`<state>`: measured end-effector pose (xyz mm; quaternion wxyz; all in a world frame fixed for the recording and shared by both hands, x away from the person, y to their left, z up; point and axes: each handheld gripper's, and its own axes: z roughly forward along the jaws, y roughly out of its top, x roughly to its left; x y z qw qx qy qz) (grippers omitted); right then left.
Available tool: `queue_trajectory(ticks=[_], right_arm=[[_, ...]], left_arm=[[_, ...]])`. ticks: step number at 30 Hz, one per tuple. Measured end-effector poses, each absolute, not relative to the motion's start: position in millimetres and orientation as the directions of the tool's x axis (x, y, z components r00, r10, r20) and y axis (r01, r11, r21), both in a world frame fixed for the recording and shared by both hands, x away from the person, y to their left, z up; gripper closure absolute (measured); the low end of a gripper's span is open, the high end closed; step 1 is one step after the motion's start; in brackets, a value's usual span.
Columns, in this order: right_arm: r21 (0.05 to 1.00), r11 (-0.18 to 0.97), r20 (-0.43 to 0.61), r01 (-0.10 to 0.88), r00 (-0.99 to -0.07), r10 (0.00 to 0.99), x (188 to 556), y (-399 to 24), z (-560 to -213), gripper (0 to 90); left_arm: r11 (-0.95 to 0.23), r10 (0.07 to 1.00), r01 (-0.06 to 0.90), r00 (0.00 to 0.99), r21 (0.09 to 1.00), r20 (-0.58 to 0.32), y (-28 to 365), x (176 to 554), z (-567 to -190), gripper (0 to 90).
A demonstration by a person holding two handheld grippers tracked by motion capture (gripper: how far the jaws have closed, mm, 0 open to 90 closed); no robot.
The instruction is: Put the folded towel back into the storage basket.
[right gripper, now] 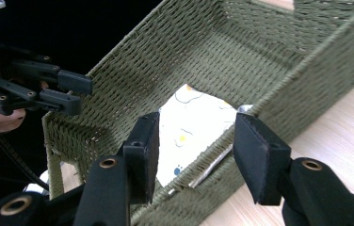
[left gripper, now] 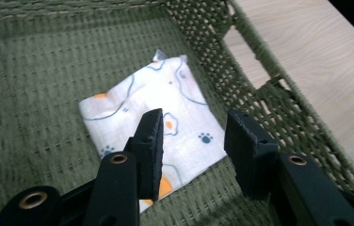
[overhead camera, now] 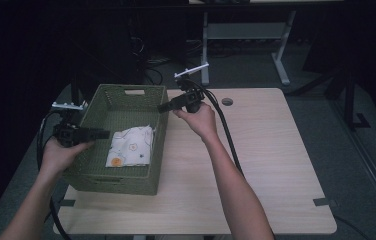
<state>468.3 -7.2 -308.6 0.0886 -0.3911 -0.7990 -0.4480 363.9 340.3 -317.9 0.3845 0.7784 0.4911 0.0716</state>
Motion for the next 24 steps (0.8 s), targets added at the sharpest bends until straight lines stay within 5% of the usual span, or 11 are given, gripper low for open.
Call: queue_trajectory(ticks=[24], right_arm=[[0.653,0.212,0.496,0.727,-0.622,0.605,457.2,-65.2,-304.0,43.2]], left_arm=[[-0.248,0.759,0.678,0.580,0.692,-0.296,304.3,358.4,-310.0,48.8]])
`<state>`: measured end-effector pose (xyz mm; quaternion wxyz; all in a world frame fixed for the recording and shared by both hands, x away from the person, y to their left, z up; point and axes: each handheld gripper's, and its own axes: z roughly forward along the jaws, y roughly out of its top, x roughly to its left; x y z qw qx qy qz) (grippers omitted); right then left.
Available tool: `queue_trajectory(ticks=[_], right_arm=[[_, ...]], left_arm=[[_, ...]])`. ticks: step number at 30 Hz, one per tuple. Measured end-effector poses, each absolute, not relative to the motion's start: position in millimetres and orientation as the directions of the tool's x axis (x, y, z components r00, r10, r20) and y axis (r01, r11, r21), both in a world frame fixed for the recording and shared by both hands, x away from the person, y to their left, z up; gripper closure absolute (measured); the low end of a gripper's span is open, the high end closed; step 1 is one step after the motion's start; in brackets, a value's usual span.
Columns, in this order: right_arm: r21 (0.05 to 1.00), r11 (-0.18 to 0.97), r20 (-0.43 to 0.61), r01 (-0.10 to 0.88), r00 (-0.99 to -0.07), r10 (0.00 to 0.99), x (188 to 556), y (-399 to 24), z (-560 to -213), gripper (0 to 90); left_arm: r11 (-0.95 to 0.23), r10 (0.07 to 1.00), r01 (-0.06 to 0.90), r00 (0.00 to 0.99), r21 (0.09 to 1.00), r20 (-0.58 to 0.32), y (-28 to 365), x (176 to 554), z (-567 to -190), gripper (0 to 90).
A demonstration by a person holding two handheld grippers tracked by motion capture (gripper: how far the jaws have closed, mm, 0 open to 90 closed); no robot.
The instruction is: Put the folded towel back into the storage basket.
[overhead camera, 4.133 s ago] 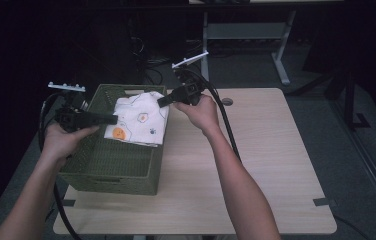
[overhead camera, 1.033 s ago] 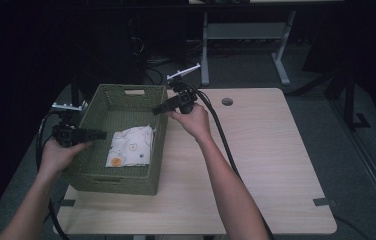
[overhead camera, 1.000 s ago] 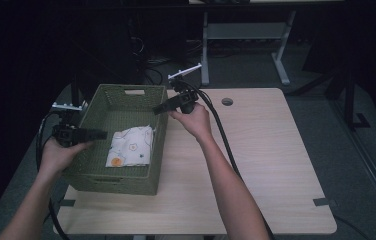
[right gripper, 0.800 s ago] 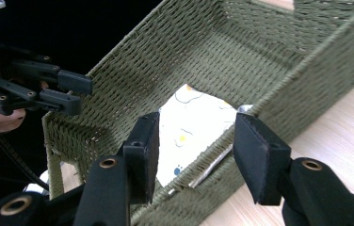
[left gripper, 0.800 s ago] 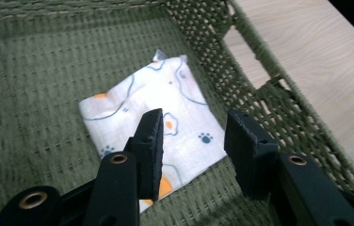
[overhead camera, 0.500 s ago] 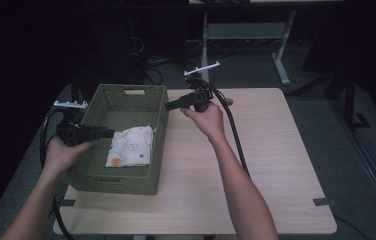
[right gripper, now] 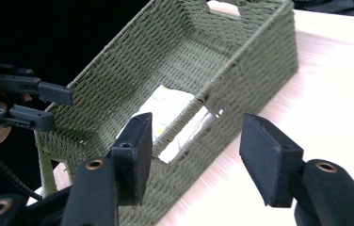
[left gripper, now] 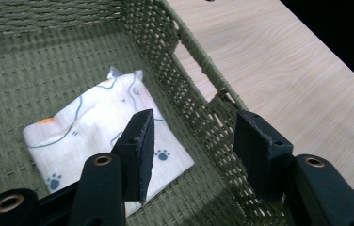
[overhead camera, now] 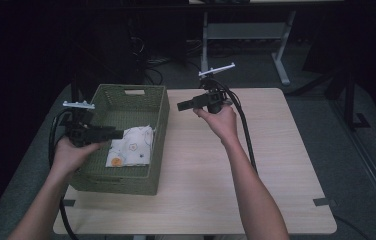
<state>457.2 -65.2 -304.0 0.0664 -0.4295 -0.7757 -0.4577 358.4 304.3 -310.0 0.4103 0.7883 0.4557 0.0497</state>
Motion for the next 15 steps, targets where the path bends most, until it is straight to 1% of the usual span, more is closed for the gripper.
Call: queue_trajectory(ticks=[5,15], right_arm=[[0.652,0.196,0.503,0.733,-0.611,0.611,454.2,-78.7,-306.0,40.8],[0.641,0.164,0.522,0.750,-0.582,0.623,448.0,-105.5,-312.8,38.8]], left_arm=[[-0.249,0.744,0.674,0.593,0.696,-0.307,295.4,357.7,-309.4,47.0],[-0.257,0.729,0.675,0.605,0.692,-0.320,279.9,357.2,-307.7,44.6]])
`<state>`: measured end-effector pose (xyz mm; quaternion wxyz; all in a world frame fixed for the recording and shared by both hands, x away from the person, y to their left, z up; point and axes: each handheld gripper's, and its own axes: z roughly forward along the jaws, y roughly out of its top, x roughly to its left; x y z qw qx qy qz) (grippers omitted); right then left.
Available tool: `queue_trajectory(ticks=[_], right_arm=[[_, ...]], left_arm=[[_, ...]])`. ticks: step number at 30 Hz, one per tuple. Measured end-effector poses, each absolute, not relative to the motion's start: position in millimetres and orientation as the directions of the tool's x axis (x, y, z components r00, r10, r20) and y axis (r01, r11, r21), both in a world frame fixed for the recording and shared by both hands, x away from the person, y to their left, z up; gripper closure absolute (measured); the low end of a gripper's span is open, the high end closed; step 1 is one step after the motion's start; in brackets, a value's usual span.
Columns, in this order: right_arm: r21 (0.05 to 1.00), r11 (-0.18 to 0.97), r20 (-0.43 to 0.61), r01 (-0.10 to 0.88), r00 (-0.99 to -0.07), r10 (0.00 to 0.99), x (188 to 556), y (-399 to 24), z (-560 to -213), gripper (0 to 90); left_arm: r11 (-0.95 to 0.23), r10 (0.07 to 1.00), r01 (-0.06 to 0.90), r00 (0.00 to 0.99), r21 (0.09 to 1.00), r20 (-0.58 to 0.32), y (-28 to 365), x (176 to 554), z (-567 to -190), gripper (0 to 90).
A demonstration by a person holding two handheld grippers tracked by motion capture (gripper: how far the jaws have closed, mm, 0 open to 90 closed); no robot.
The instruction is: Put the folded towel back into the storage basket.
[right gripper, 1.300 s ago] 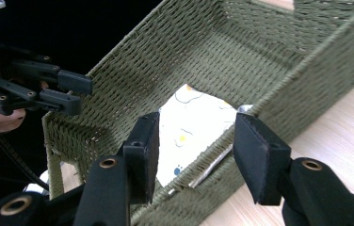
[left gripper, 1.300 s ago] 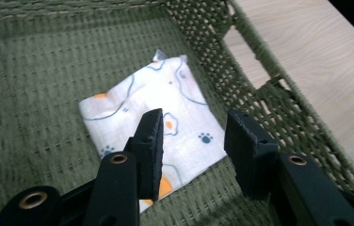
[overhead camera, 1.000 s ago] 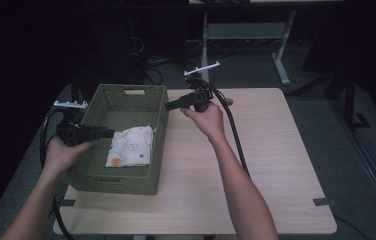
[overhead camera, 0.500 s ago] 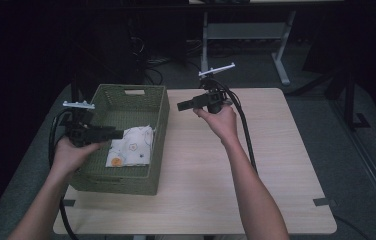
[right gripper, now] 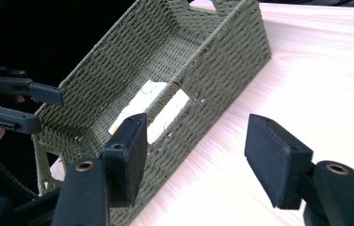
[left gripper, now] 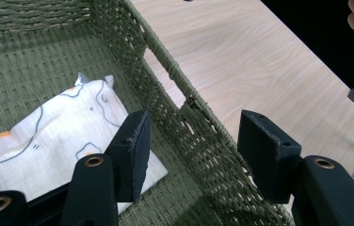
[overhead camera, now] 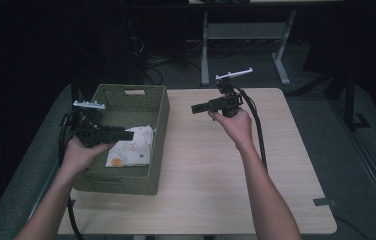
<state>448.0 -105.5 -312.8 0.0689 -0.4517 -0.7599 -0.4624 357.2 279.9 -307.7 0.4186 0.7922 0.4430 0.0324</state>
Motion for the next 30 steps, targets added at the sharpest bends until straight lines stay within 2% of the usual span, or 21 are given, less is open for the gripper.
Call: queue_trajectory(ticks=[30], right_arm=[[0.622,0.075,0.572,0.780,-0.517,0.637,427.0,-181.1,-341.1,34.4]], left_arm=[[-0.312,0.681,0.659,0.657,0.684,-0.322,215.0,359.9,-308.7,39.3]])
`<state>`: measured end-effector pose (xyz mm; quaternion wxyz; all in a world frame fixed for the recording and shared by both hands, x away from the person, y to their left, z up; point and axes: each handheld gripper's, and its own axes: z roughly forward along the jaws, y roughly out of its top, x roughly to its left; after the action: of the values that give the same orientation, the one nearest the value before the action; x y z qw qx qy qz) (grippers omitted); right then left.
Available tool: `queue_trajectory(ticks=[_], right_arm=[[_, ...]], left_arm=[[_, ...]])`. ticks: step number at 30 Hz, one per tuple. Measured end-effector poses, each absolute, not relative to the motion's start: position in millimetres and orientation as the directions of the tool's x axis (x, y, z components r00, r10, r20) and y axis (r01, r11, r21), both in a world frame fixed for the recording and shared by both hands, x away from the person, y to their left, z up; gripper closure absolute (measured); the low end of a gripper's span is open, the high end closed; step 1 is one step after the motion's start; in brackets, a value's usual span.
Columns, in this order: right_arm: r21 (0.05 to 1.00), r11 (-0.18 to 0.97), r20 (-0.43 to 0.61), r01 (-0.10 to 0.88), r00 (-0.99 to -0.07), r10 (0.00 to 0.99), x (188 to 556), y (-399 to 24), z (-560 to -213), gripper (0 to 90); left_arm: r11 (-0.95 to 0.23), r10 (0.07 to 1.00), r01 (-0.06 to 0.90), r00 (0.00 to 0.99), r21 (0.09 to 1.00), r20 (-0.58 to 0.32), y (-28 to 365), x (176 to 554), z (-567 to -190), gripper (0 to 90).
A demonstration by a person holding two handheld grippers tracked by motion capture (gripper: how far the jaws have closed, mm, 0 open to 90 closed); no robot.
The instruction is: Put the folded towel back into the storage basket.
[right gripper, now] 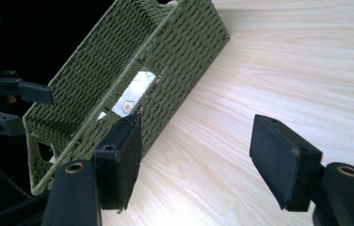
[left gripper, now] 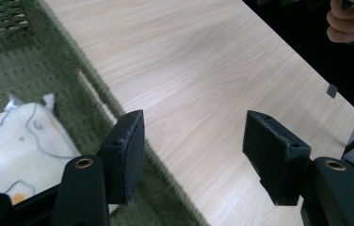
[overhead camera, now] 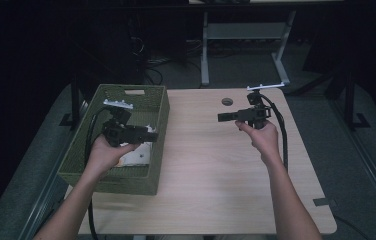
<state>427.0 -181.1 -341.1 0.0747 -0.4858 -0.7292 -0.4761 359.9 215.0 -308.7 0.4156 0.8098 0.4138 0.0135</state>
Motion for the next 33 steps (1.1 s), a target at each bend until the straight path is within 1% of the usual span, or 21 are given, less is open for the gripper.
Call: queue_trajectory(ticks=[33], right_arm=[[0.581,0.021,0.608,0.813,-0.451,0.653,408.8,-252.2,-380.3,33.2]], left_arm=[[-0.340,0.626,0.651,0.695,0.679,-0.354,140.3,360.0,-324.3,35.9]])
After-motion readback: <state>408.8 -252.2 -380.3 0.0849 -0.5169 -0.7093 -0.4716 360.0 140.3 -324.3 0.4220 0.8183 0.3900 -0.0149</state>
